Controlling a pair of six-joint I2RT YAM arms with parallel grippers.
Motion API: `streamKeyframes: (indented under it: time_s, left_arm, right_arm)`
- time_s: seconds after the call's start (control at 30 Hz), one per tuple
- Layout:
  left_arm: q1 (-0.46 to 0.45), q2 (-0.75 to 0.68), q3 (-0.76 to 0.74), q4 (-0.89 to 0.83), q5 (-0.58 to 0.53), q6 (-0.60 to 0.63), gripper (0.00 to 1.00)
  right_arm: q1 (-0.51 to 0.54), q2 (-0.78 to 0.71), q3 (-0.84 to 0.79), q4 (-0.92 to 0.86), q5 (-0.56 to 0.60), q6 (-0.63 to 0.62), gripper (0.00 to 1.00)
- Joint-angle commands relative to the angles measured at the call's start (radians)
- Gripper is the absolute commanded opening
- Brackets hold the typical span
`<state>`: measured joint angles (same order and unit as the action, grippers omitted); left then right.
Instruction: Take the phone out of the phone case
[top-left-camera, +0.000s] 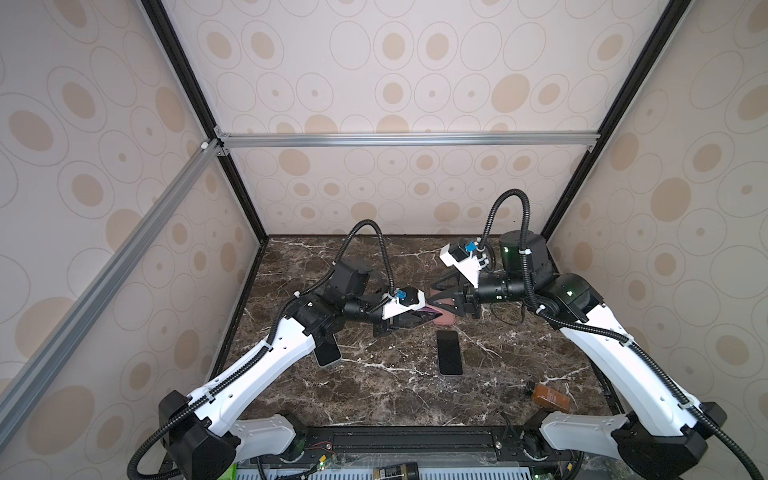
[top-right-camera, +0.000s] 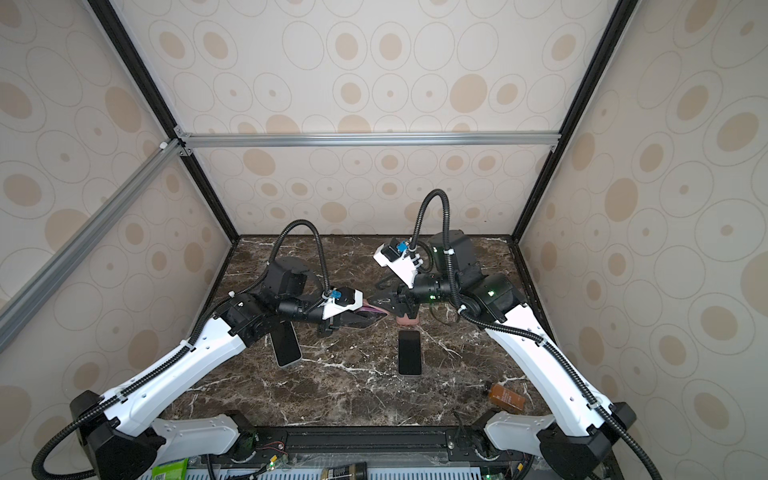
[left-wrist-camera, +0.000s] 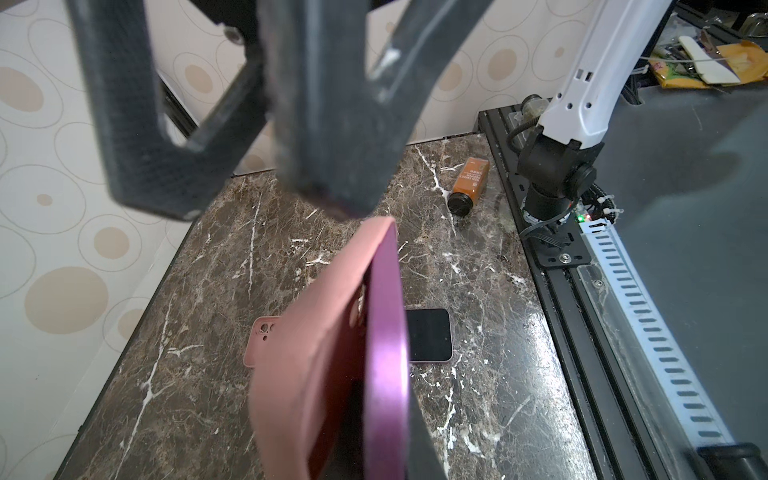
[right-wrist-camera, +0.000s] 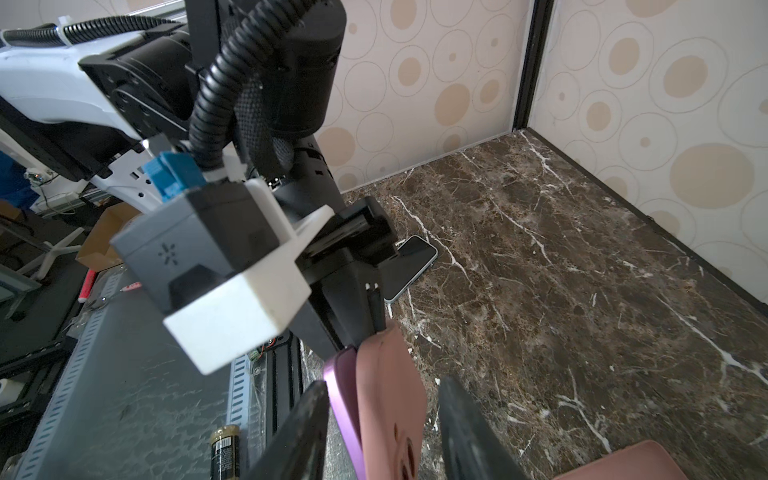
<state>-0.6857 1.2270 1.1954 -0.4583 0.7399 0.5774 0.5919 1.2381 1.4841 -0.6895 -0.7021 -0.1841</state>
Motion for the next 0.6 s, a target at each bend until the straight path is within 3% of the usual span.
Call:
streamKeyframes:
  time_s: [0.0,0.57]
  left_arm:
    - [-0.013,-0.007,0.05,0.023,0.023,0.047,0.0]
    - [-0.027,-0.027,0.028,0.065,-0.011,0.03,0.0]
  right_arm:
    - [0.014,0.024,0.03,-0.057,-0.006,-0.035,0.45]
    - [0.038,0.091,0.055,-0.211,0.183,-0.082,0.43]
